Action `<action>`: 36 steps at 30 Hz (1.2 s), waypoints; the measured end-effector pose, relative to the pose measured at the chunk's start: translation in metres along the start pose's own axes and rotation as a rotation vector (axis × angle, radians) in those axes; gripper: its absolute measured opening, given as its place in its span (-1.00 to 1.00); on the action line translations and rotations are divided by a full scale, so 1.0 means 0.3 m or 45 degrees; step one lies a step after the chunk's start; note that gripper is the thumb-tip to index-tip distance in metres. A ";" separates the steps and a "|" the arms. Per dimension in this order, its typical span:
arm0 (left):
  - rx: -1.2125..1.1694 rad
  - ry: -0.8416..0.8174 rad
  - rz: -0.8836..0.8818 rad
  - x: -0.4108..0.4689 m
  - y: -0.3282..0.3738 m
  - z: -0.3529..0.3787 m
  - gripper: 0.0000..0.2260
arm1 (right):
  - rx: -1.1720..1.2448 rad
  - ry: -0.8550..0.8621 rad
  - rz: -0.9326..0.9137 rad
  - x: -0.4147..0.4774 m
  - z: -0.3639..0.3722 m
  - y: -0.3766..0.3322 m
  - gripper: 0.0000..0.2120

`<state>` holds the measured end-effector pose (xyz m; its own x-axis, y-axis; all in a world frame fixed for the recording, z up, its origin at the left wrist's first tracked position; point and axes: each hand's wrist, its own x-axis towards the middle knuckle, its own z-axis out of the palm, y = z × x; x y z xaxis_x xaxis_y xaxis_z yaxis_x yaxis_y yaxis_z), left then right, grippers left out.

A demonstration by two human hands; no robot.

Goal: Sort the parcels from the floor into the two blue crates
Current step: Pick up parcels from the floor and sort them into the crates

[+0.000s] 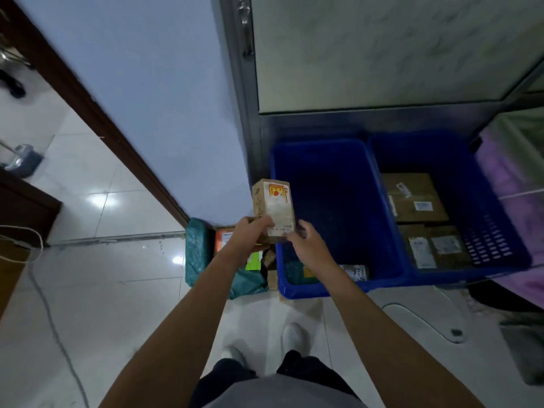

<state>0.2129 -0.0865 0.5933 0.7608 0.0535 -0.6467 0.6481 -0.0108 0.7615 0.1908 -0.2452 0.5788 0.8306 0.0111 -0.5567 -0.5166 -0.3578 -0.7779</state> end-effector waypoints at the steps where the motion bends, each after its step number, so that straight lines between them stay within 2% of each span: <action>1: -0.045 -0.036 -0.019 0.003 0.011 0.009 -0.72 | 0.094 0.023 0.053 0.004 -0.022 0.002 -0.37; 5: -0.205 -0.199 -0.024 0.012 0.038 0.032 -0.67 | 0.469 0.013 0.190 -0.025 -0.088 -0.018 -0.58; 9: -0.179 -0.397 -0.006 -0.007 0.064 0.058 -0.86 | 0.613 0.056 0.121 -0.068 -0.111 -0.038 -0.68; 12: -0.089 -0.490 0.033 -0.026 0.068 0.060 -0.78 | 0.646 0.145 0.102 -0.085 -0.130 -0.043 -0.71; 14: -0.064 -0.508 0.042 -0.028 0.082 0.061 -0.70 | 0.657 0.193 0.067 -0.086 -0.152 -0.049 -0.66; 17: -0.123 -0.370 0.047 -0.007 0.093 0.049 -0.64 | 0.620 0.221 0.063 -0.095 -0.194 -0.038 -0.59; 19: -0.142 -0.238 0.069 0.015 0.092 0.043 -0.43 | 0.569 0.212 0.093 -0.098 -0.227 -0.029 -0.61; 21: -0.066 -0.188 0.177 0.030 0.081 0.048 -0.36 | 0.506 0.178 0.115 -0.091 -0.264 -0.020 -0.67; 23: 0.044 -0.167 0.259 0.042 0.068 0.071 -0.46 | 0.446 0.127 0.123 -0.073 -0.295 -0.005 -0.70; 26: 0.119 -0.202 0.276 0.066 0.052 0.125 -0.74 | 0.425 0.127 0.143 -0.013 -0.349 0.018 -0.59; 27: 0.142 -0.183 0.267 0.079 0.046 0.145 -0.77 | 0.420 0.156 0.157 0.013 -0.371 0.027 -0.55; 31: 0.316 -0.122 0.206 0.141 0.023 0.255 -0.79 | 0.275 0.238 0.176 0.124 -0.472 0.090 -0.48; 36: 0.410 -0.085 0.097 0.223 0.004 0.459 -0.74 | 0.106 0.117 0.147 0.295 -0.618 0.184 -0.52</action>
<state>0.2694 -0.2203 0.5451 0.8009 -0.0249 -0.5983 0.5587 -0.3280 0.7617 0.2744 -0.4372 0.5404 0.7784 -0.1127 -0.6175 -0.6218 -0.2731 -0.7340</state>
